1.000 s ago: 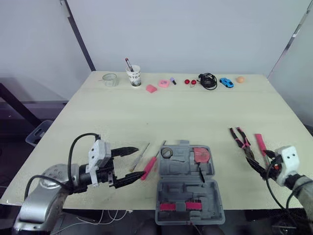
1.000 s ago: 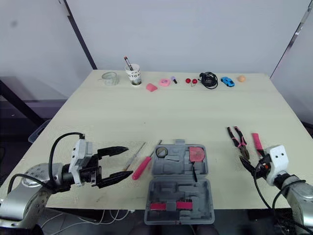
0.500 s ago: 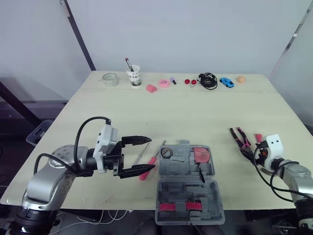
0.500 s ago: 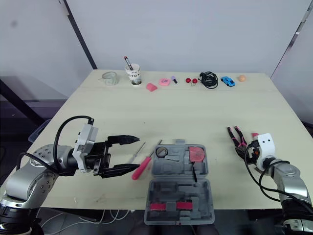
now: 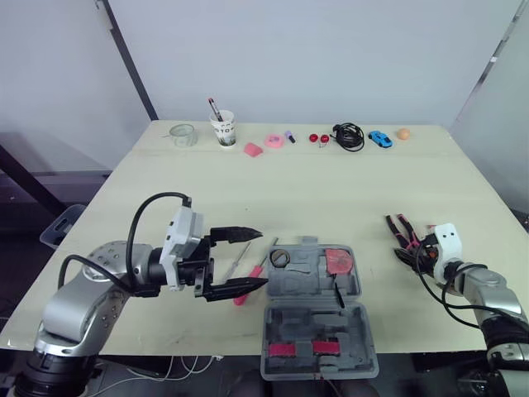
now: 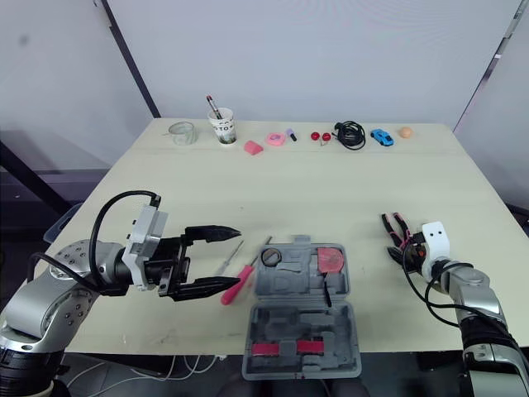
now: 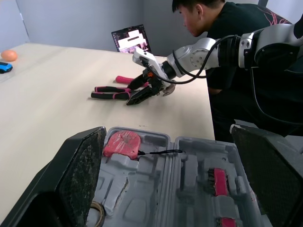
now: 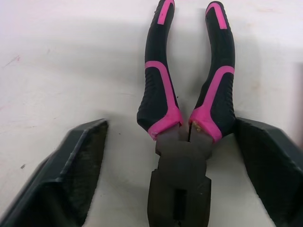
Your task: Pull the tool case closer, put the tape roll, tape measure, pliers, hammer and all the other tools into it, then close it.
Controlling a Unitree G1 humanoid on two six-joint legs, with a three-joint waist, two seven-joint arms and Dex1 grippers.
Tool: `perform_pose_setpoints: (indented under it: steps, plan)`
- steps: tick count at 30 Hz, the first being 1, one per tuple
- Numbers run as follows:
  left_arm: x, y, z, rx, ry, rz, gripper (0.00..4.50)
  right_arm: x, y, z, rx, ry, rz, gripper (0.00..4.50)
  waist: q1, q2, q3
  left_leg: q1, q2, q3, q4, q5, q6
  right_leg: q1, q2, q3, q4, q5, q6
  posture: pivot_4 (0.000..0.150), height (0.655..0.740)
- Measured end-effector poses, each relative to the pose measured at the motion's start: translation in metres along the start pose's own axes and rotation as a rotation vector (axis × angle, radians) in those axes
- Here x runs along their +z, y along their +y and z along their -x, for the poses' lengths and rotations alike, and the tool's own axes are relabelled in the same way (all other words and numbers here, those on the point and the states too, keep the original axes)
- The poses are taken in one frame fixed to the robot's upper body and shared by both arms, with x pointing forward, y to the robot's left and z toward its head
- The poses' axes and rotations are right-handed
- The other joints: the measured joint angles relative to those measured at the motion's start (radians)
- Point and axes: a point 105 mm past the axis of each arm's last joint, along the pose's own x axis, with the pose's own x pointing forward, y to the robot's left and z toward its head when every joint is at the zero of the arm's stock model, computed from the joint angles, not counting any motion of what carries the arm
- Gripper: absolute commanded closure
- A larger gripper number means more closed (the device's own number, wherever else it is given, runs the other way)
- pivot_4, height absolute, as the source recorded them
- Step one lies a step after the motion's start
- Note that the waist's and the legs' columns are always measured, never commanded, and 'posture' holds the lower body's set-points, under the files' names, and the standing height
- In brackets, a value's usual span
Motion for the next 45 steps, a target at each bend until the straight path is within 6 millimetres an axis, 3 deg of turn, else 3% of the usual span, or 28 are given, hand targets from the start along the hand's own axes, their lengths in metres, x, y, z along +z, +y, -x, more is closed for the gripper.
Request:
perform_pose_setpoints:
  steps: [31, 32, 33, 34, 36, 45]
  plan:
    - [0.000, -0.002, -0.005, -0.034, -0.008, 0.001, 0.00, -0.009, 0.007, 0.012, -0.049, 0.037, -0.025, 1.43, 0.006, -0.001, 0.000, 0.000, 0.000, 0.000, 0.000, 0.000, 0.000, 0.000, 0.000, -0.001, 0.000, 0.000, 0.000, 0.150, 0.7400]
    - [-0.001, -0.002, -0.006, -0.037, -0.008, 0.004, 0.00, -0.008, 0.007, 0.012, -0.051, 0.037, -0.027, 1.96, 0.006, -0.001, 0.000, 0.000, 0.000, 0.000, 0.000, 0.000, 0.000, 0.000, 0.000, -0.001, 0.000, 0.000, 0.000, 0.150, 0.7400]
    - [-0.001, -0.003, -0.006, -0.040, -0.007, 0.005, 0.00, -0.008, 0.006, 0.013, -0.056, 0.036, -0.029, 2.08, 0.005, -0.001, 0.000, 0.000, 0.000, 0.000, 0.000, 0.000, 0.000, 0.000, 0.000, -0.001, 0.000, 0.000, 0.000, 0.150, 0.7400]
    - [-0.001, -0.003, -0.006, -0.040, -0.007, 0.005, 0.00, -0.009, 0.005, 0.013, -0.059, 0.036, -0.032, 2.81, 0.005, -0.001, 0.000, 0.000, 0.000, 0.000, 0.000, 0.000, 0.000, 0.000, 0.000, -0.001, 0.000, 0.000, 0.000, 0.150, 0.7400]
    - [-0.001, -0.002, -0.007, -0.039, -0.009, 0.001, 0.00, -0.009, 0.004, 0.013, -0.062, 0.034, -0.036, 3.48, 0.005, -0.001, 0.000, 0.000, 0.000, 0.000, 0.000, 0.000, 0.000, 0.000, 0.000, -0.001, 0.000, 0.000, 0.000, 0.150, 0.7400]
    - [-0.001, -0.002, -0.007, -0.039, -0.011, -0.002, 0.00, -0.009, 0.004, 0.015, -0.057, 0.029, -0.011, 3.53, 0.005, -0.001, 0.000, 0.000, 0.000, 0.000, 0.000, 0.000, 0.000, 0.000, 0.000, -0.001, 0.000, 0.000, 0.000, 0.150, 0.7400]
